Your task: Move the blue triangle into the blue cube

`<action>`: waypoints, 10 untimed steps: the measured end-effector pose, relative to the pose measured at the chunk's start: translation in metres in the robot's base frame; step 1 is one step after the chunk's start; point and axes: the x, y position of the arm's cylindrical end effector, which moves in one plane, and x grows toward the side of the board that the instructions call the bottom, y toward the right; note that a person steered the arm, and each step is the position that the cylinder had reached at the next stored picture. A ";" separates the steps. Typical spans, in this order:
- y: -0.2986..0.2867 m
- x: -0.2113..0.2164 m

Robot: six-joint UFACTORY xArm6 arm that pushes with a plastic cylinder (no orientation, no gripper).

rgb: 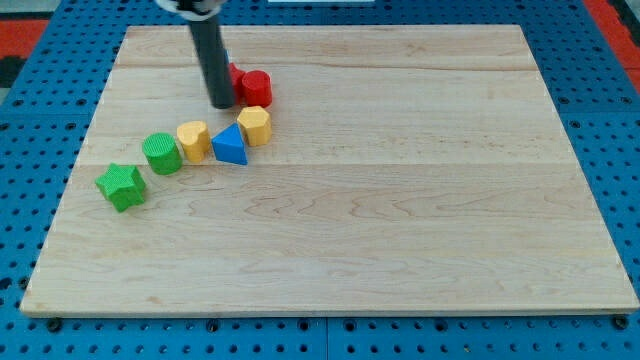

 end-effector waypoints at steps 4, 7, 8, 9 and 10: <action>0.059 0.077; -0.017 0.072; -0.001 0.083; -0.003 0.088; -0.036 0.051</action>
